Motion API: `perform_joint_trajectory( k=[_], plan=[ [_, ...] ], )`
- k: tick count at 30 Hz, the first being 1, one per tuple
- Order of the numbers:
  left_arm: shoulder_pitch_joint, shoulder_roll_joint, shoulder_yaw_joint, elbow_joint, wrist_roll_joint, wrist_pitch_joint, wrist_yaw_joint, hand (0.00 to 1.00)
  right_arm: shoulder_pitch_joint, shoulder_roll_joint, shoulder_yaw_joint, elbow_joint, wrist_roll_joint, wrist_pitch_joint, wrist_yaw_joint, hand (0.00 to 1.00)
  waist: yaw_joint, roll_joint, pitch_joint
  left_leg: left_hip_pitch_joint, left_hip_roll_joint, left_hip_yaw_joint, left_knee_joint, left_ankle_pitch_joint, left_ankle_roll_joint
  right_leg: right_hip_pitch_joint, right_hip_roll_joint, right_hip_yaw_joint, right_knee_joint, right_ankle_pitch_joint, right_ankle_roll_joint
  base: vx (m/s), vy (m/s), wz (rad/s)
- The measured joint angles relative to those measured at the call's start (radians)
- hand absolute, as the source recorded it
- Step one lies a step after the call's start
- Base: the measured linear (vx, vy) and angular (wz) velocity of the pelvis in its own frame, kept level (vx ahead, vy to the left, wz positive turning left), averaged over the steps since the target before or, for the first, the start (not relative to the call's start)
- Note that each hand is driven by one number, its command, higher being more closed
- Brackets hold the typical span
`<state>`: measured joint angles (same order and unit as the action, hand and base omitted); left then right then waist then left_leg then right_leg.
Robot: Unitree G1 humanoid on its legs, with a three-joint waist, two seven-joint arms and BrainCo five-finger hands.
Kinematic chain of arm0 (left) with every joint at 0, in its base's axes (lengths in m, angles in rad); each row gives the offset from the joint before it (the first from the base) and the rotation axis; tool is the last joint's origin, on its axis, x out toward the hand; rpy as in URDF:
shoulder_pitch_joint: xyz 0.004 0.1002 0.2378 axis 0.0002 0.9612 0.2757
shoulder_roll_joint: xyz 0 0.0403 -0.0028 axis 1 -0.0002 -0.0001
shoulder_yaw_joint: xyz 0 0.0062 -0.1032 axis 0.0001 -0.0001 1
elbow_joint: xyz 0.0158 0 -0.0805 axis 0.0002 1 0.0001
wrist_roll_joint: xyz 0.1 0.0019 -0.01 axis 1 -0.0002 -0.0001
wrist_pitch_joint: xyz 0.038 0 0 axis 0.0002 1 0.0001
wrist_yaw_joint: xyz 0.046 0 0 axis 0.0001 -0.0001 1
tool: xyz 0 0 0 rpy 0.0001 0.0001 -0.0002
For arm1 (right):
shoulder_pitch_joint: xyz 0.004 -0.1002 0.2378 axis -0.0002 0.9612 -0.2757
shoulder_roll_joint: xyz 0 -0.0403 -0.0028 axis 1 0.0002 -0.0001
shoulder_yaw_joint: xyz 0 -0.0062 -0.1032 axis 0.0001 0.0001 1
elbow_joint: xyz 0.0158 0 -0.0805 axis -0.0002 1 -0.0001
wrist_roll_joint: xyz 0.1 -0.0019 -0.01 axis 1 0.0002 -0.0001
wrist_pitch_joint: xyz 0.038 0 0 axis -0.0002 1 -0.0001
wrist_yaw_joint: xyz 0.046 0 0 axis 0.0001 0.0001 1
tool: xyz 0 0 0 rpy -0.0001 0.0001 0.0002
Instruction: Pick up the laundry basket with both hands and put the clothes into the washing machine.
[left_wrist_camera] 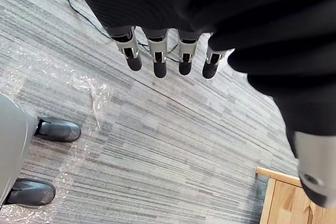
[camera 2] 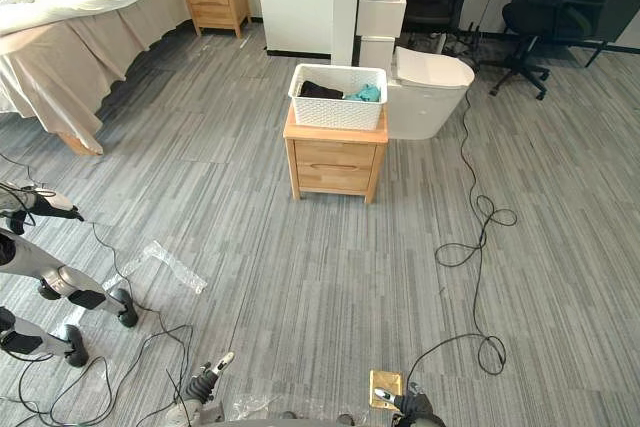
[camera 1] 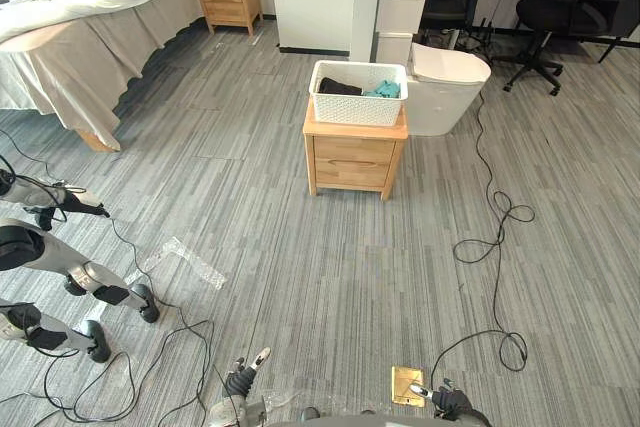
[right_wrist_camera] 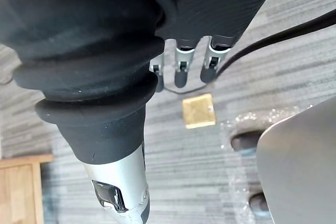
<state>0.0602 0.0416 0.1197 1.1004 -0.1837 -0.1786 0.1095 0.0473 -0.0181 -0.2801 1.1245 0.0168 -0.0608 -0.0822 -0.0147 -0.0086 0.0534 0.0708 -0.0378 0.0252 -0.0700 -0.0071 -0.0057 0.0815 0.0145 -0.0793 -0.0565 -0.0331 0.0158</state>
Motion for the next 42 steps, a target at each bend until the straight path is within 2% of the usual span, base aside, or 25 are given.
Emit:
perform_joint_trajectory(
  k=[6,8,10,11,12,14,16,17,20,22,23,24,25,26,27,28,30,32,34,35,37,38,39,41,42],
  plan=[
    [0.001,0.0,0.003,0.0,-0.001,0.001,0.0,0.0,0.0,0.0,-0.004,-0.001,0.022,0.0,0.0,0.0,0.0,0.004,0.002,-0.005,0.002,-0.014,0.004,0.0,0.0,0.002,0.002,-0.008,0.0,-0.001,0.0,0.0,-0.001,0.06],
    [-0.003,-0.003,0.031,-0.004,-0.001,0.001,-0.001,0.0,-0.005,0.004,-0.012,-0.001,0.022,-0.003,0.0,0.0,0.001,0.006,0.016,-0.048,0.004,-0.028,0.112,-0.054,0.009,0.004,0.003,-0.023,0.024,-0.018,-0.016,0.0,-0.024,0.19],
    [-0.001,-0.021,0.107,-0.034,-0.002,0.004,-0.001,0.0,-0.008,-0.002,-0.015,-0.014,0.023,-0.006,0.0,0.0,0.004,0.022,0.049,-0.133,0.03,-0.023,0.351,-0.159,-0.011,0.0,0.021,-0.028,0.097,-0.063,-0.043,-0.04,-0.062,0.14],
    [-0.002,-0.027,0.142,-0.05,-0.003,0.008,-0.001,0.0,-0.012,-0.002,-0.013,-0.03,0.027,-0.008,-0.001,0.0,0.005,0.033,0.066,-0.225,0.054,-0.018,0.563,-0.198,-0.015,-0.012,0.038,-0.04,0.142,-0.096,-0.065,-0.13,-0.074,0.19],
    [0.002,-0.032,0.158,-0.072,-0.004,0.012,-0.002,0.0,-0.01,-0.008,0.005,-0.036,0.03,-0.008,-0.001,0.0,0.01,0.03,0.084,-0.323,0.081,-0.016,0.768,-0.189,-0.011,-0.015,0.055,-0.043,0.175,-0.124,-0.091,-0.12,-0.061,0.1],
    [0.019,-0.033,0.159,-0.078,-0.008,0.022,-0.003,0.0,-0.007,-0.011,0.01,-0.041,0.031,-0.007,-0.003,0.0,0.036,0.041,0.091,-0.409,0.143,0.023,0.927,-0.193,-0.001,-0.007,0.071,-0.028,0.199,-0.149,-0.111,-0.02,-0.04,-0.18],
    [0.02,-0.035,0.168,-0.098,-0.015,0.021,-0.004,0.0,-0.009,-0.011,0.021,-0.044,0.031,-0.006,-0.002,0.0,0.035,0.026,0.092,-0.452,0.167,0.041,0.927,-0.195,-0.005,0.005,0.064,-0.015,0.207,-0.163,-0.111,0.11,-0.014,-0.13],
    [0.021,-0.044,0.168,-0.109,-0.019,0.02,-0.004,0.0,-0.012,-0.01,0.024,-0.044,0.031,-0.004,-0.002,0.0,0.041,0.026,0.094,-0.458,0.165,0.039,0.851,-0.193,-0.009,0.009,0.049,0.004,0.213,-0.174,-0.101,0.23,0.098,-0.33],
    [0.015,-0.057,0.165,-0.108,-0.019,0.016,-0.005,0.0,-0.015,-0.016,0.019,-0.046,0.03,-0.001,0.0,0.0,0.059,0.029,0.094,-0.454,0.099,-0.012,0.548,-0.152,-0.062,0.0,-0.005,0.058,0.211,-0.204,-0.064,0.26,0.158,-0.49],
    [0.025,-0.065,0.164,-0.109,-0.02,0.016,-0.004,0.0,-0.007,-0.02,-0.001,-0.047,0.029,0.0,0.003,0.0,0.061,0.043,0.086,-0.446,0.087,-0.047,0.453,-0.142,-0.055,-0.006,-0.021,0.088,0.229,-0.249,-0.038,0.38,0.275,-0.61],
    [0.031,-0.064,0.176,-0.111,-0.023,0.015,-0.01,0.0,0.008,-0.012,-0.01,-0.05,0.03,0.0,0.008,0.0,0.069,0.029,0.08,-0.437,0.074,-0.009,0.483,-0.11,-0.026,-0.014,-0.052,0.115,0.292,-0.309,-0.018,0.35,0.258,-0.54],
    [0.03,-0.063,0.181,-0.111,-0.024,0.015,-0.016,0.0,0.017,-0.007,-0.017,-0.054,0.027,0.001,0.012,0.0,0.078,0.013,0.066,-0.429,0.058,0.019,0.492,-0.107,-0.017,-0.019,-0.079,0.123,0.329,-0.338,0.002,0.51,0.287,-0.6],
    [0.018,-0.045,0.188,-0.11,-0.021,0.017,-0.02,0.0,0.046,0.008,-0.019,-0.066,0.023,0.002,0.022,0.0,0.083,-0.04,0.051,-0.409,0.014,0.061,0.501,-0.154,0.01,-0.062,-0.127,0.142,0.464,-0.372,0.034,0.51,0.274,-0.44],
    [-0.001,-0.043,0.189,-0.11,-0.02,0.017,-0.021,0.0,0.051,0.023,-0.019,-0.1,0.022,0.001,0.031,0.0,0.082,-0.054,0.06,-0.386,-0.003,0.073,0.529,-0.187,0.035,-0.168,-0.137,0.162,0.729,-0.339,0.021,0.51,0.271,-0.29],
    [-0.01,-0.038,0.188,-0.11,-0.02,0.018,-0.022,0.0,0.05,0.035,-0.021,-0.116,0.023,0.0,0.035,0.0,0.079,-0.061,0.068,-0.365,-0.012,0.076,0.541,-0.204,0.048,-0.218,-0.139,0.176,0.872,-0.294,0.016,0.58,0.303,0.16],
    [-0.028,-0.034,0.178,-0.11,-0.019,0.024,-0.022,0.0,0.046,0.051,-0.035,-0.137,0.031,-0.002,0.04,0.0,0.053,-0.075,0.081,-0.296,-0.031,0.069,0.57,-0.25,0.061,-0.304,-0.138,0.193,1.176,-0.22,0.017,0.5,0.212,0.34],
    [-0.037,-0.043,0.153,-0.115,-0.018,0.028,-0.024,0.0,0.047,0.049,-0.037,-0.139,0.031,-0.003,0.041,0.0,0.054,-0.066,0.086,-0.182,-0.036,0.069,0.537,-0.263,0.058,-0.354,-0.137,0.168,1.332,-0.218,0.041,0.52,0.151,0.25],
    [-0.044,-0.052,0.15,-0.128,-0.018,0.028,-0.027,0.0,0.05,0.048,-0.039,-0.162,0.031,-0.005,0.04,0.0,0.052,-0.054,0.083,-0.083,-0.025,0.05,0.462,-0.263,0.058,-0.407,-0.145,0.102,1.312,-0.231,0.052,0.49,0.072,0.17],
    [-0.059,-0.058,0.16,-0.143,-0.018,0.028,-0.033,0.0,0.05,0.05,-0.047,-0.172,0.032,-0.01,0.041,0.0,0.046,-0.05,0.086,-0.016,-0.008,0.026,0.394,-0.27,0.046,-0.456,-0.156,0.029,1.16,-0.238,0.049,0.54,-0.01,0.21],
    [-0.06,-0.06,0.172,-0.143,-0.007,0.027,-0.035,0.0,0.044,0.051,-0.063,-0.18,0.037,-0.009,0.042,0.0,0.035,-0.04,0.091,0.043,0.023,0.012,0.347,-0.283,0.025,-0.469,-0.144,-0.027,0.919,-0.246,0.052,0.5,-0.07,0.14],
    [-0.06,-0.065,0.175,-0.141,0.001,0.027,-0.034,0.0,0.044,0.047,-0.068,-0.191,0.053,-0.01,0.042,0.0,0.03,-0.02,0.096,0.081,0.057,0.004,0.327,-0.298,-0.003,-0.47,-0.111,-0.029,0.744,-0.227,0.04,0.44,-0.1,0.1],
    [-0.06,-0.073,0.177,-0.14,0.003,0.027,-0.032,0.0,0.048,0.044,-0.068,-0.202,0.062,-0.01,0.041,0.0,0.029,-0.004,0.093,0.109,0.088,0.001,0.317,-0.311,-0.025,-0.474,-0.081,-0.019,0.584,-0.175,0.033,0.62,-0.204,0.11],
    [-0.057,-0.078,0.187,-0.138,0.004,0.024,-0.028,0.0,0.051,0.045,-0.067,-0.2,0.065,-0.01,0.04,0.0,0.031,-0.007,0.088,0.132,0.099,-0.004,0.314,-0.32,-0.041,-0.467,-0.064,0.004,0.453,-0.083,0.025,0.52,-0.176,0.15],
    [-0.053,-0.096,0.206,-0.122,0.006,0.022,-0.021,0.0,0.054,0.048,-0.069,-0.199,0.075,-0.008,0.042,0.0,0.028,-0.012,0.069,0.174,0.121,-0.045,0.329,-0.334,-0.065,-0.47,-0.065,-0.006,0.465,0.044,-0.007,0.63,-0.298,0.27],
    [-0.05,-0.106,0.225,-0.107,0.007,0.023,-0.021,0.0,0.05,0.033,-0.064,-0.197,0.072,-0.008,0.042,0.0,0.03,0.018,0.061,0.159,0.152,-0.068,0.372,-0.306,-0.097,-0.471,-0.049,-0.028,0.513,-0.005,-0.03,0.69,-0.362,0.35]
  ],
)
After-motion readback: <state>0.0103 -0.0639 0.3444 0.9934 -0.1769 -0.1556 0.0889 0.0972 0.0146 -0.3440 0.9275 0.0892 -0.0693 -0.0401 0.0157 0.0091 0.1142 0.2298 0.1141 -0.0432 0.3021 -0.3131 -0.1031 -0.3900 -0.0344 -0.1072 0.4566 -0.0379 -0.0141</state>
